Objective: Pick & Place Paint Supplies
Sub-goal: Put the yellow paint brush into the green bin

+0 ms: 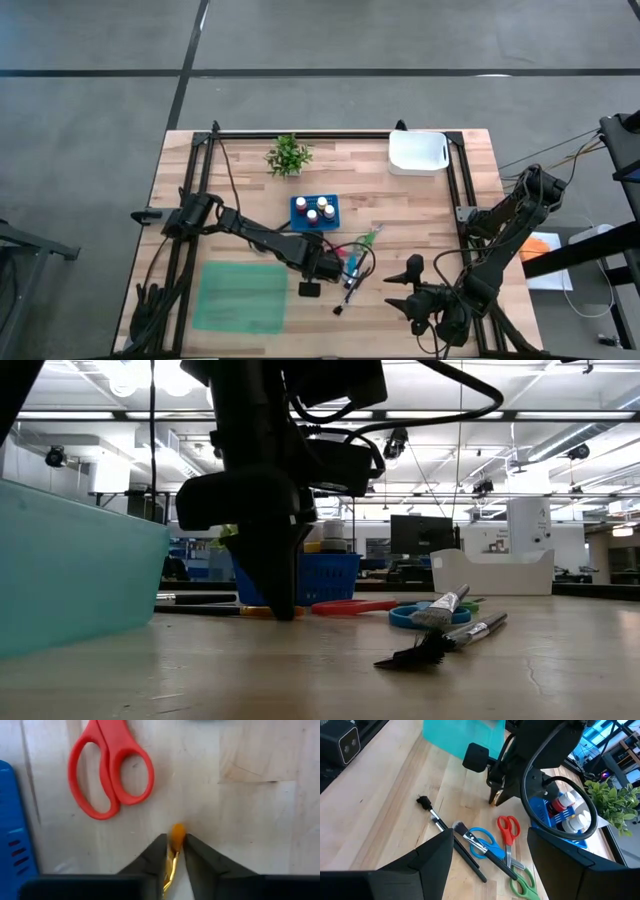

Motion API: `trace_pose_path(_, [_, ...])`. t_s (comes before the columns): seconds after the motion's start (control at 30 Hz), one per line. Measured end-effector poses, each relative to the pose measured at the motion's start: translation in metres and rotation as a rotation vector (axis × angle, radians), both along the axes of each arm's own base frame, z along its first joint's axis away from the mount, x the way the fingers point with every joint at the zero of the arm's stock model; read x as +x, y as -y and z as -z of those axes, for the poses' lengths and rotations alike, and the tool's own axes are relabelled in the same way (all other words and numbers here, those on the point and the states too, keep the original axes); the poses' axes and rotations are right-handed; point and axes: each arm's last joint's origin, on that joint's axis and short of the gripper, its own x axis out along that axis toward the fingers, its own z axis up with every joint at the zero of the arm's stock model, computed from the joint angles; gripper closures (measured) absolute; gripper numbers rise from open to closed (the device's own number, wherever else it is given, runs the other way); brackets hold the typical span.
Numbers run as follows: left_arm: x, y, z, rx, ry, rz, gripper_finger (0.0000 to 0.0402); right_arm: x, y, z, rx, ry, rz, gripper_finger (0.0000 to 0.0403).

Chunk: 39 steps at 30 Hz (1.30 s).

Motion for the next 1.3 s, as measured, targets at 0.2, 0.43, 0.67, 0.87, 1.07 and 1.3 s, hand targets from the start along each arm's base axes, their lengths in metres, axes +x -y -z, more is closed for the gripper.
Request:
trace_pose_path(0.2, [0.002,0.0,0.0,0.0,0.018,0.027,0.039,0.0,0.0,0.0,0.006,0.001,0.004,0.0149])
trace_pose_path(0.43, [0.014,0.005,-0.013,0.002,0.156,0.108,0.0394,0.0,0.0,0.0,0.008,0.001,0.005,0.0149])
trace_pose_path(0.67, [0.023,0.01,-0.058,0.005,0.284,0.155,0.0395,0.0,0.0,0.0,0.009,0.001,0.007,0.0149])
trace_pose_path(0.87, [0.015,0.02,-0.104,-0.014,0.361,0.18,0.0396,-0.001,0.001,0.002,0.005,-0.003,0.007,0.0149])
trace_pose_path(1.07, [-0.012,0.027,-0.152,-0.051,0.35,0.13,0.0396,-0.001,0.001,0.002,0.007,-0.003,0.009,0.0149])
trace_pose_path(1.3, [-0.056,0.045,-0.18,-0.101,0.269,0.042,0.0396,-0.001,0.001,0.002,0.009,-0.001,0.009,0.0149])
